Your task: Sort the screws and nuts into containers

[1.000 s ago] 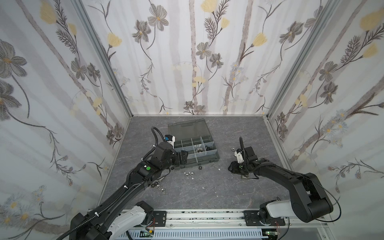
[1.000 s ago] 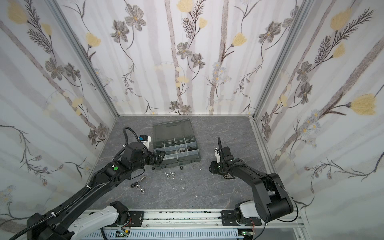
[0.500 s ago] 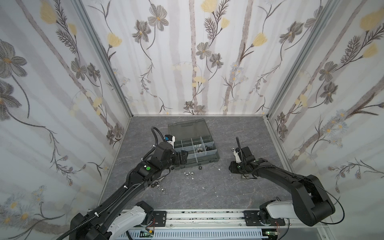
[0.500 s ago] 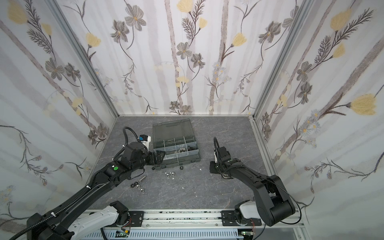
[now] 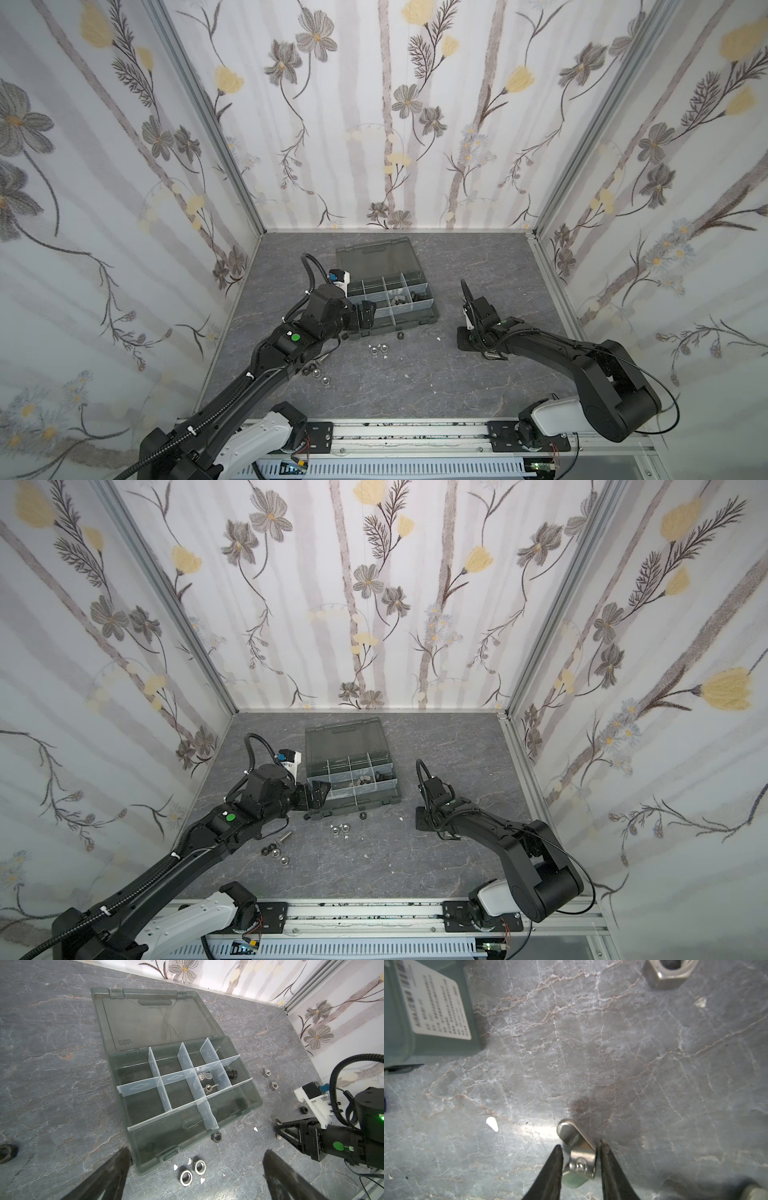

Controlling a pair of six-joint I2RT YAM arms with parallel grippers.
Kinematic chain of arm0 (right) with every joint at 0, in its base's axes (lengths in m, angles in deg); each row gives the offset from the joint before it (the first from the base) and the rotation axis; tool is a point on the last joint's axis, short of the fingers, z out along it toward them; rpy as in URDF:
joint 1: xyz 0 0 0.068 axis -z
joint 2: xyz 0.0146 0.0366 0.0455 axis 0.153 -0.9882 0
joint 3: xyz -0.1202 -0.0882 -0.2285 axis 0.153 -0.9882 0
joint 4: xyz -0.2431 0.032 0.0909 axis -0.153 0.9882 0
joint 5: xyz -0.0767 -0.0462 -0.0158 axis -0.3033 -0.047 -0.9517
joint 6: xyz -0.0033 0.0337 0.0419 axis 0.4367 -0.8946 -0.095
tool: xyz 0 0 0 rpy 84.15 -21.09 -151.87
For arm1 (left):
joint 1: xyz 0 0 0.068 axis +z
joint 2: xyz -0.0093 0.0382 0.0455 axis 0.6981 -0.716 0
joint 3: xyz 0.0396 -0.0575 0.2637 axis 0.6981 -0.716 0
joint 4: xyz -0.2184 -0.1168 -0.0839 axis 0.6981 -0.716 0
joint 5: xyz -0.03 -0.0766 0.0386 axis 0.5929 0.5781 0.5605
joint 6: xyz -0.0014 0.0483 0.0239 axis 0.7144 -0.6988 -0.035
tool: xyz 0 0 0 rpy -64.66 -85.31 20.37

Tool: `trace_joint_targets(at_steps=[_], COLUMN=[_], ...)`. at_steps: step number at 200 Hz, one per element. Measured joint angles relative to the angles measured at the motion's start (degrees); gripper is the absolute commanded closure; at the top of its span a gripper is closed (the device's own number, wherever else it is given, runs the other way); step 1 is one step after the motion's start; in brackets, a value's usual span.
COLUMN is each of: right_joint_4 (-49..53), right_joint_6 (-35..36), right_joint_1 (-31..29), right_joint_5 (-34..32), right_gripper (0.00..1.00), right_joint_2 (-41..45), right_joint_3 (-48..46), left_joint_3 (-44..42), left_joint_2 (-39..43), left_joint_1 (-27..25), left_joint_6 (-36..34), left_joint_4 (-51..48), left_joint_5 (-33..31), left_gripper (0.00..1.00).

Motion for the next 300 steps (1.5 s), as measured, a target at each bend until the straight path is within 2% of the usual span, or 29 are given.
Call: trace_joint_targets(at_steps=[24, 59, 111, 149, 239, 300], right_joint_4=[-0.3, 0.4, 1.4, 1.0, -3.4, -5.3], right_joint_6=[-0.2, -0.4, -0.3, -0.2, -0.2, -0.3], right_joint_1=[-0.3, -0.5, -1.1, -1.8, -6.2, -9.0], right_joint_5=[-1.2, -1.4, -1.1, 1.6, 7.8, 10.1], right_gripper=[0.84, 0.88, 0.90, 0.90, 0.90, 0.89], right_joint_2=[-0.4, -0.3, 2.7, 3.0, -12.7, -22.3], right_joint_3=[0.2, 1.0, 5.3, 11.4, 28.7, 36.6], left_joint_3=[0.0, 0.0, 0.0, 0.0, 0.0, 0.3], left_joint_2=[0.0, 0.4, 0.6, 1.5, 6.8, 8.7], left_joint_1=[0.0, 0.0, 0.0, 0.0, 0.0, 0.0], left_joint_6=[0.0, 0.0, 0.0, 0.0, 0.0, 0.3], left_joint_4=[0.0, 0.0, 0.0, -0.1, -5.4, -9.9], left_joint_5=[0.0, 0.0, 0.0, 0.0, -1.5, -3.4], left_gripper=[0.00, 0.00, 0.00, 0.00, 0.00, 0.00])
